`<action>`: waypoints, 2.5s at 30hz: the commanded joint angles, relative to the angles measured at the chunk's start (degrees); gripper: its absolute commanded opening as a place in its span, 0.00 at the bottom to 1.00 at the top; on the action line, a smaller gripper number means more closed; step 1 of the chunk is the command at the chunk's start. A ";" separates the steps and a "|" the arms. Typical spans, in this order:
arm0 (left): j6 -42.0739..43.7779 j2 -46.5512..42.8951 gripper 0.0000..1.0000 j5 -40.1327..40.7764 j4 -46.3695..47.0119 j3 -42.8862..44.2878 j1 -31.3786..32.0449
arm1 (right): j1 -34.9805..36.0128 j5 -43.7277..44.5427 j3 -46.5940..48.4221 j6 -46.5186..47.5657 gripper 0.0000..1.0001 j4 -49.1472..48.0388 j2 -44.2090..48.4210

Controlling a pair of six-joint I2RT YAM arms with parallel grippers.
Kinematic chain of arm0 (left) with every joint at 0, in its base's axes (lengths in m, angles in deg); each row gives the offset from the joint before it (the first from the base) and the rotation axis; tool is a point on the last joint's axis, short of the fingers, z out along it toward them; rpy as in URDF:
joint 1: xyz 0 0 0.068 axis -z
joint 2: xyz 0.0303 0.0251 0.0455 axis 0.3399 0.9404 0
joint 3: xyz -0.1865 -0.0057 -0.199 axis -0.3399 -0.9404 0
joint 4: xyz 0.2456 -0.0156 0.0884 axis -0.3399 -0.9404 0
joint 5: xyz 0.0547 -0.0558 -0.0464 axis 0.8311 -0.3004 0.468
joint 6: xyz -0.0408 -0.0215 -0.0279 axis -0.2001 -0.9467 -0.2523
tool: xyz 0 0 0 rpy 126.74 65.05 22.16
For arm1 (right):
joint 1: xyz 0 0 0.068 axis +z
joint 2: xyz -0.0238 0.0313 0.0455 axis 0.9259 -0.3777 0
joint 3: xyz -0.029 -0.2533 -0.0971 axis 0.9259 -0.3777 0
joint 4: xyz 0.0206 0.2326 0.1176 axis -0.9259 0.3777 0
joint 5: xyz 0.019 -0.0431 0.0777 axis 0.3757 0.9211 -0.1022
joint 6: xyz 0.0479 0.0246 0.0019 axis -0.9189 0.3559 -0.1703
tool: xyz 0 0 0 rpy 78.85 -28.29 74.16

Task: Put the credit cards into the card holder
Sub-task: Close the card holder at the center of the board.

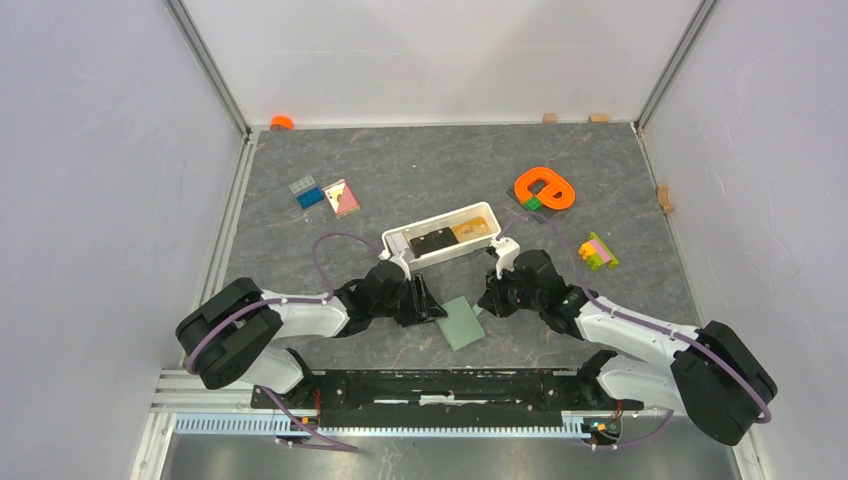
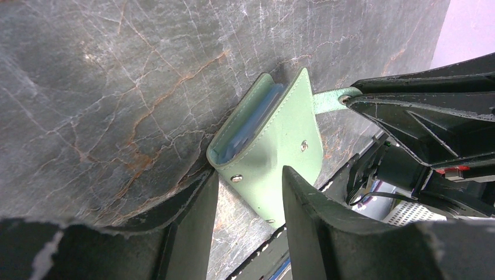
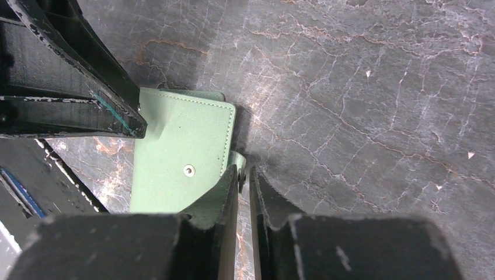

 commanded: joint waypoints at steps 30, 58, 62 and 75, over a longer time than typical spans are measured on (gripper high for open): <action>0.05 6.20 0.50 6.85 -9.85 1.68 5.29 | 3.00 -5.98 -3.70 -3.35 0.00 -9.92 0.88; 6.62 8.96 0.32 16.39 -26.26 10.91 7.19 | 7.49 0.26 -3.19 0.06 0.00 -3.31 -0.09; 6.66 9.20 0.32 16.30 -26.28 11.12 7.13 | 8.91 1.54 -2.58 0.71 0.00 -2.28 -0.68; 6.66 9.37 0.31 16.15 -26.27 11.27 7.19 | 13.74 6.65 -0.25 3.02 0.00 2.24 -2.09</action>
